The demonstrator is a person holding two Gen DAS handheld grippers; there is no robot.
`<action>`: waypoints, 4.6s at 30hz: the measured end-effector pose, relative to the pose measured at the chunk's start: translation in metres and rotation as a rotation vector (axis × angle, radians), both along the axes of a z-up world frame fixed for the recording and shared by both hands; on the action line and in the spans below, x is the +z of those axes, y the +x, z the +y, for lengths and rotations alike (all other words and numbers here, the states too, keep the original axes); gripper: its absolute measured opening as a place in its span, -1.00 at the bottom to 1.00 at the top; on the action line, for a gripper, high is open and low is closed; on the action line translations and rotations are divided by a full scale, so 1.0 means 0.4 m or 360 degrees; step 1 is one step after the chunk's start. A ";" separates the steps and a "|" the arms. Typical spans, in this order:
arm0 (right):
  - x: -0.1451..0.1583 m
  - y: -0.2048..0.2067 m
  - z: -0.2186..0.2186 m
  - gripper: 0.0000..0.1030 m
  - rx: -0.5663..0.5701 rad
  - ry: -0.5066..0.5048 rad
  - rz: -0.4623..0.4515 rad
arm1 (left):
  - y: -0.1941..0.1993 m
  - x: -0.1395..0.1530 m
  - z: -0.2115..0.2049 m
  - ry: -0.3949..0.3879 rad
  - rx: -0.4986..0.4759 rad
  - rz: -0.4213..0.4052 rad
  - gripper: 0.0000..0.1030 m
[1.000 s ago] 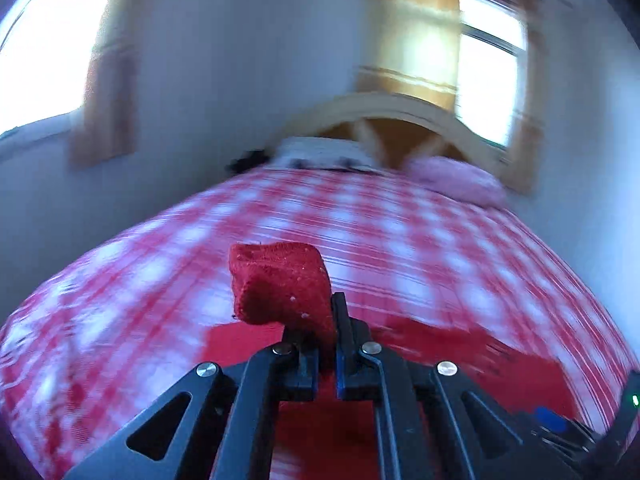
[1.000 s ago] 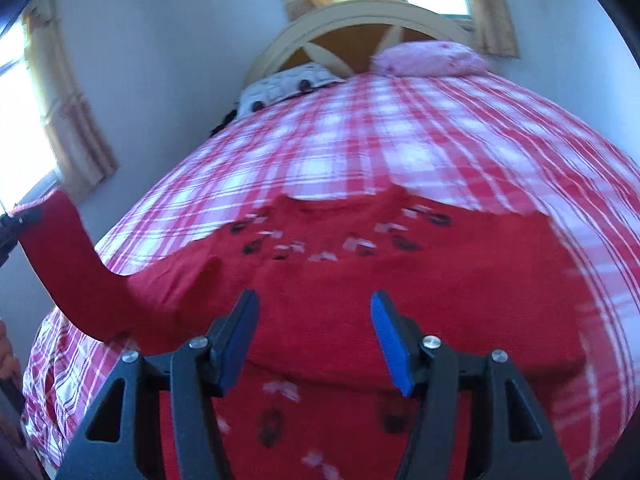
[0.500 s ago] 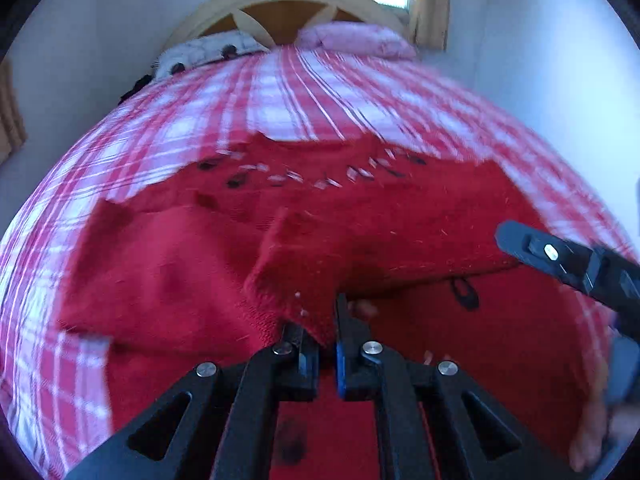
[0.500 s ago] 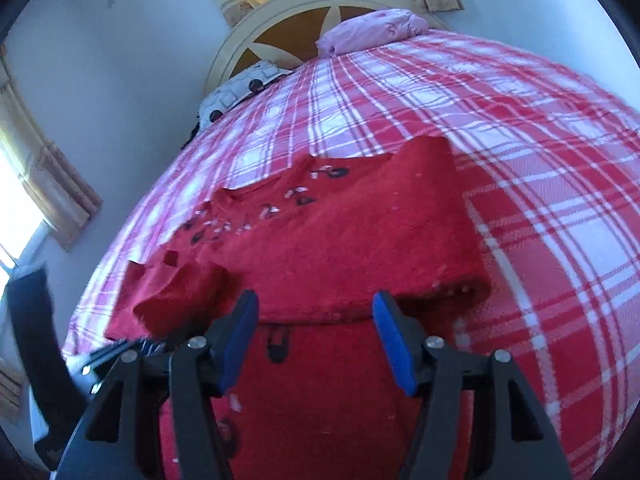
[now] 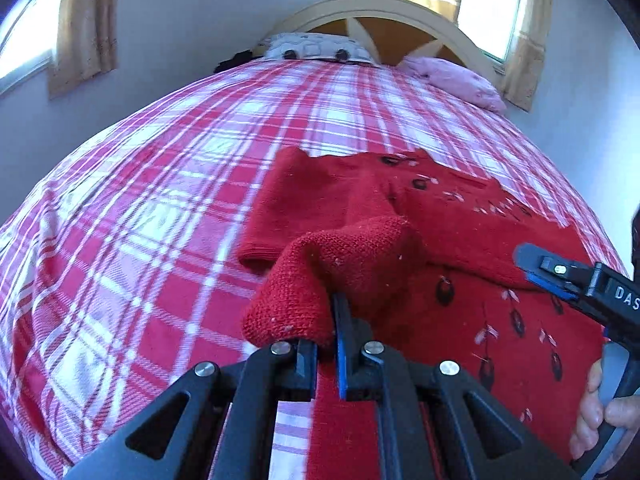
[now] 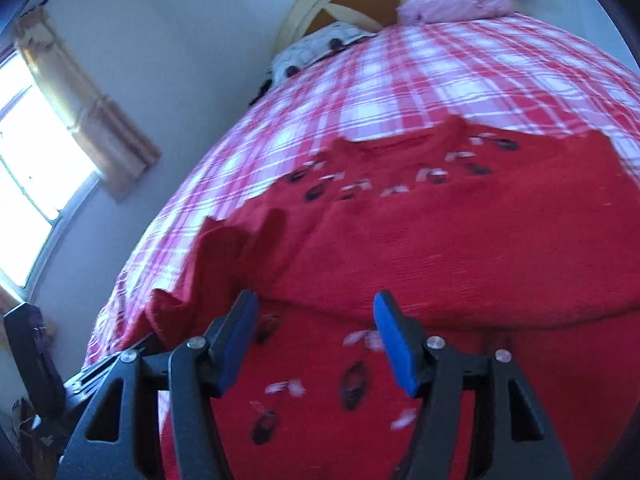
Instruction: Fold small clothes
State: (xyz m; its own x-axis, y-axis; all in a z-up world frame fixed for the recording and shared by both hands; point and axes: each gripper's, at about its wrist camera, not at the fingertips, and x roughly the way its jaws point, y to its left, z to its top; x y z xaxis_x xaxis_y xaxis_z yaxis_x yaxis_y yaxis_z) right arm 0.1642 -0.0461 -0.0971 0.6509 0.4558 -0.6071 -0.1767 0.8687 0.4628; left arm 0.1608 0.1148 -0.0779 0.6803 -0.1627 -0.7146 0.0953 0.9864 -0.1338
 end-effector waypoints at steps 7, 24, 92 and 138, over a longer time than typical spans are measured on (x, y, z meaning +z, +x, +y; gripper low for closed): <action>-0.003 -0.046 0.006 0.25 -0.0030 -0.0086 -0.0007 | -0.048 0.018 -0.117 -0.0169 -0.0522 -0.0016 -0.87; -0.038 -0.092 -0.042 0.25 -0.0017 0.0128 0.0075 | -0.128 -0.041 -0.139 -0.0119 -0.0764 0.0055 -0.32; 0.077 0.075 -0.435 -0.71 -0.0163 -0.0528 -0.0062 | 0.176 -0.084 0.007 0.0018 0.0330 0.0143 -0.24; 0.131 -0.567 -0.444 0.42 0.0005 -0.0316 -0.0159 | -0.238 -0.025 0.154 0.0087 -0.0427 0.0101 -0.19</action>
State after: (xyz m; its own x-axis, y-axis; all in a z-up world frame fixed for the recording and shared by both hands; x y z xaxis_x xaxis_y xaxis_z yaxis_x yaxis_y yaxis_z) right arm -0.0628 -0.2236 -0.0446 0.7112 0.3358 -0.6176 -0.2159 0.9404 0.2626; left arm 0.0656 0.1765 -0.0878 0.5717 -0.2911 -0.7671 0.3472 0.9329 -0.0954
